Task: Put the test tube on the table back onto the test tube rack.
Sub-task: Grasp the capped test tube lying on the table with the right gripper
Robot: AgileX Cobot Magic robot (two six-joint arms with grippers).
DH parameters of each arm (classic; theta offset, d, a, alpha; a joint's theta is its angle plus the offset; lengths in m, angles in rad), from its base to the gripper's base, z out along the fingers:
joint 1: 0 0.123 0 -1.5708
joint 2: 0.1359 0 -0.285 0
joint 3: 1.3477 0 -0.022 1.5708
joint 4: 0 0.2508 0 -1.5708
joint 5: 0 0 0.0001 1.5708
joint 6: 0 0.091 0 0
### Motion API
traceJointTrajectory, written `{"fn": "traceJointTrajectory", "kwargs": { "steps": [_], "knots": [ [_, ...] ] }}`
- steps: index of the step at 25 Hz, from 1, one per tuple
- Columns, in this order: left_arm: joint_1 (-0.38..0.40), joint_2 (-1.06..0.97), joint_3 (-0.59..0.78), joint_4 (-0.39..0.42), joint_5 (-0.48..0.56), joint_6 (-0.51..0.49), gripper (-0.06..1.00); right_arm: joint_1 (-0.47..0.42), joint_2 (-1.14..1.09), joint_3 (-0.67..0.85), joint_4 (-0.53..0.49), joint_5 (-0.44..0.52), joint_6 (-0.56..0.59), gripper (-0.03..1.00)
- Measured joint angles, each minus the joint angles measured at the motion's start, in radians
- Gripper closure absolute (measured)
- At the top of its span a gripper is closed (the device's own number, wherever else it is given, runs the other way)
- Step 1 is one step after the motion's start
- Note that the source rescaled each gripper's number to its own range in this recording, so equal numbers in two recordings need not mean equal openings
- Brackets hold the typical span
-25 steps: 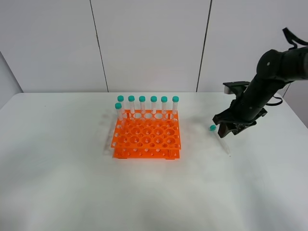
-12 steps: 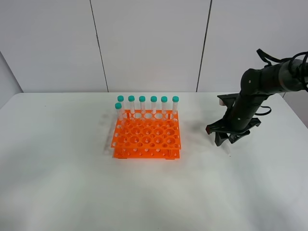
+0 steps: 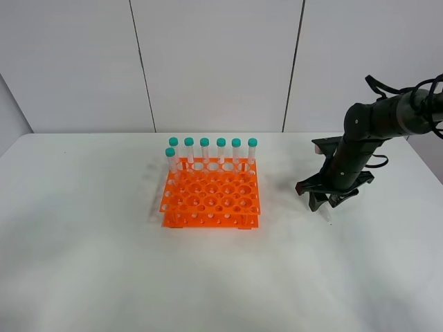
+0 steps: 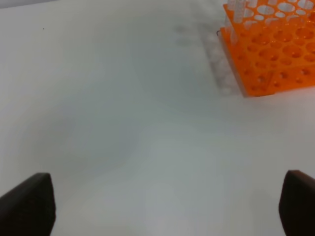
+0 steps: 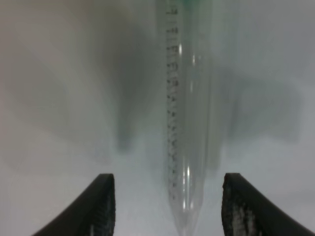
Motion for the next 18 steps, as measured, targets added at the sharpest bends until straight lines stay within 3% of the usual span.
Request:
{"fn": "traceJointTrajectory", "kwargs": {
  "steps": [18],
  "knots": [
    [0.000, 0.000, 0.000, 0.000, 0.000, 0.000, -0.06, 0.000, 0.050, -0.004, -0.007, -0.019, 0.027, 0.53]
  ]
}}
